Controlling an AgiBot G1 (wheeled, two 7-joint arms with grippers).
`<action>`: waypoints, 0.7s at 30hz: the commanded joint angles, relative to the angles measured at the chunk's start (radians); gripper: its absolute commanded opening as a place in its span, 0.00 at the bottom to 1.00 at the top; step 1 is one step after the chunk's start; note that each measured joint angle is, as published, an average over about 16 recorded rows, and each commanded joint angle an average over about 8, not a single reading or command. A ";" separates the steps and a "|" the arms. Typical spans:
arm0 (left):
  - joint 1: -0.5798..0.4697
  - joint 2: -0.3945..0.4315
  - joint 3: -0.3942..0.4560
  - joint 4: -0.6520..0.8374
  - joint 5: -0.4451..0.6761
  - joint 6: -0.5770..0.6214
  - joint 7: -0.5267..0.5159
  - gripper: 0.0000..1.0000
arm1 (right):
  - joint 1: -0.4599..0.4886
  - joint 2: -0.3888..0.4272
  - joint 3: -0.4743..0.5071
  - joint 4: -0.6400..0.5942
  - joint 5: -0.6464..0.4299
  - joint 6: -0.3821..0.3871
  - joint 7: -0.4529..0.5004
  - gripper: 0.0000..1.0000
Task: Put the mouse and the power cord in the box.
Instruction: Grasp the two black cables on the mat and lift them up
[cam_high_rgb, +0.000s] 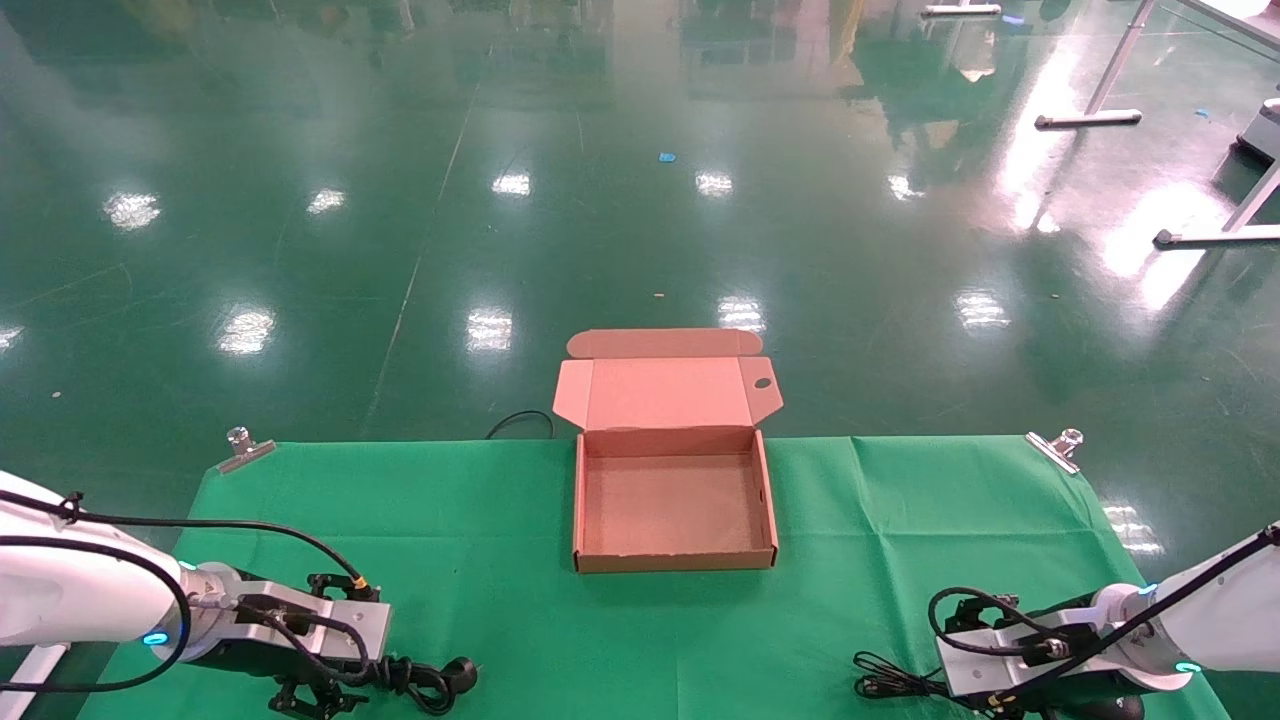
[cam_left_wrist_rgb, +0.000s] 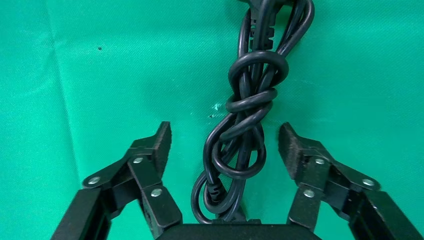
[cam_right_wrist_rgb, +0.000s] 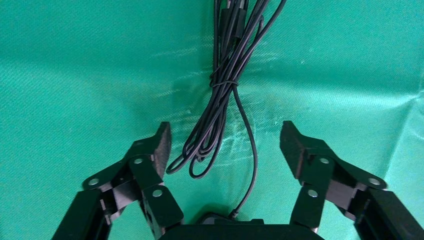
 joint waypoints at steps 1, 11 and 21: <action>0.000 0.000 0.000 0.000 0.000 0.000 0.000 0.00 | 0.000 0.000 0.000 0.000 0.000 0.000 0.000 0.00; 0.000 -0.001 -0.001 0.001 0.000 0.000 -0.001 0.00 | 0.000 0.000 -0.001 0.001 -0.001 -0.001 0.000 0.00; 0.000 -0.001 -0.001 0.001 -0.001 0.000 -0.002 0.00 | 0.000 0.000 -0.001 0.001 -0.001 -0.002 0.000 0.00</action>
